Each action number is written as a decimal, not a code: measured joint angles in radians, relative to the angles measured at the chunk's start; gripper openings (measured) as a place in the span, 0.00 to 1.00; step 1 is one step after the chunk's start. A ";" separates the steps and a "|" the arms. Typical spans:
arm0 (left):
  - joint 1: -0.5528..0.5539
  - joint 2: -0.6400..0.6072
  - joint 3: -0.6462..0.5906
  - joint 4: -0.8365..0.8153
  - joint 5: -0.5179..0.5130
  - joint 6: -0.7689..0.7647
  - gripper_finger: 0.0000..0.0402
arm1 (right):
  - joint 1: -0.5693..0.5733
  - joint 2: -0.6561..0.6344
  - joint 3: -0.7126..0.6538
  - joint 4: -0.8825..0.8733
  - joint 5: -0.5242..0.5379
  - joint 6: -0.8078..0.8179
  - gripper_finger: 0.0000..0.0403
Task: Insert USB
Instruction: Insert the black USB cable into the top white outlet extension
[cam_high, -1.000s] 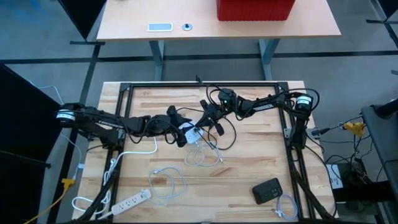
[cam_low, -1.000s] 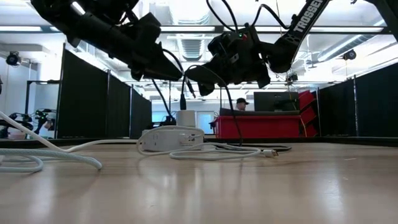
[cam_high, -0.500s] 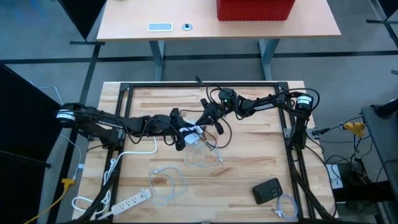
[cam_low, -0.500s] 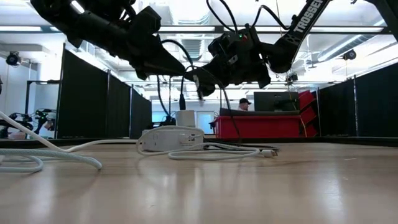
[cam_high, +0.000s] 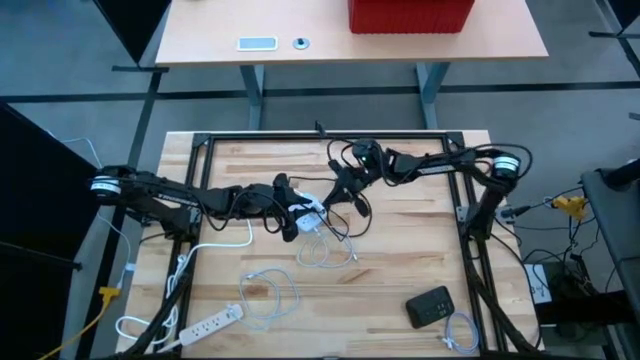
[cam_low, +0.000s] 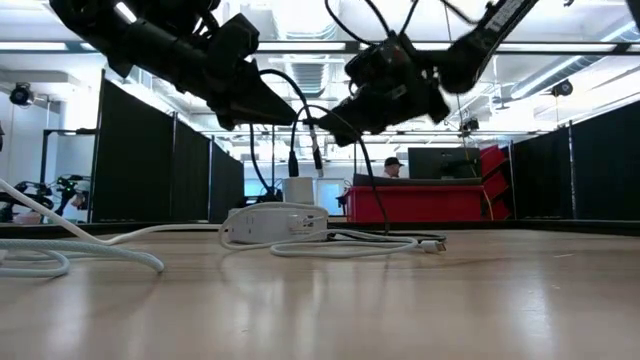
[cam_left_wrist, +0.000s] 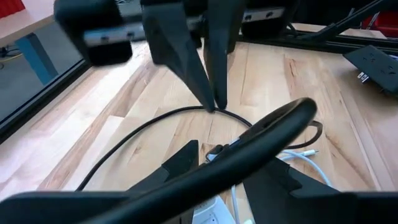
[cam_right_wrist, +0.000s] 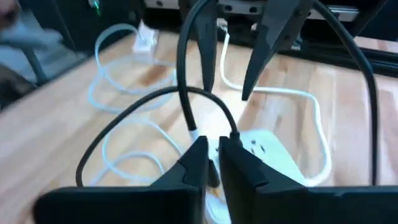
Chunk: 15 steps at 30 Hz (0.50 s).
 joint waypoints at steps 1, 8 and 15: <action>0.000 0.000 0.000 -0.001 0.000 0.000 0.26 | 0.007 -0.017 0.004 -0.041 0.026 -0.024 0.07; 0.001 0.000 0.000 -0.001 -0.001 0.000 0.26 | 0.094 -0.039 0.006 -0.124 0.272 -0.054 0.31; 0.001 -0.005 0.000 -0.002 -0.001 0.000 0.27 | 0.157 -0.052 0.004 -0.158 0.453 0.015 0.40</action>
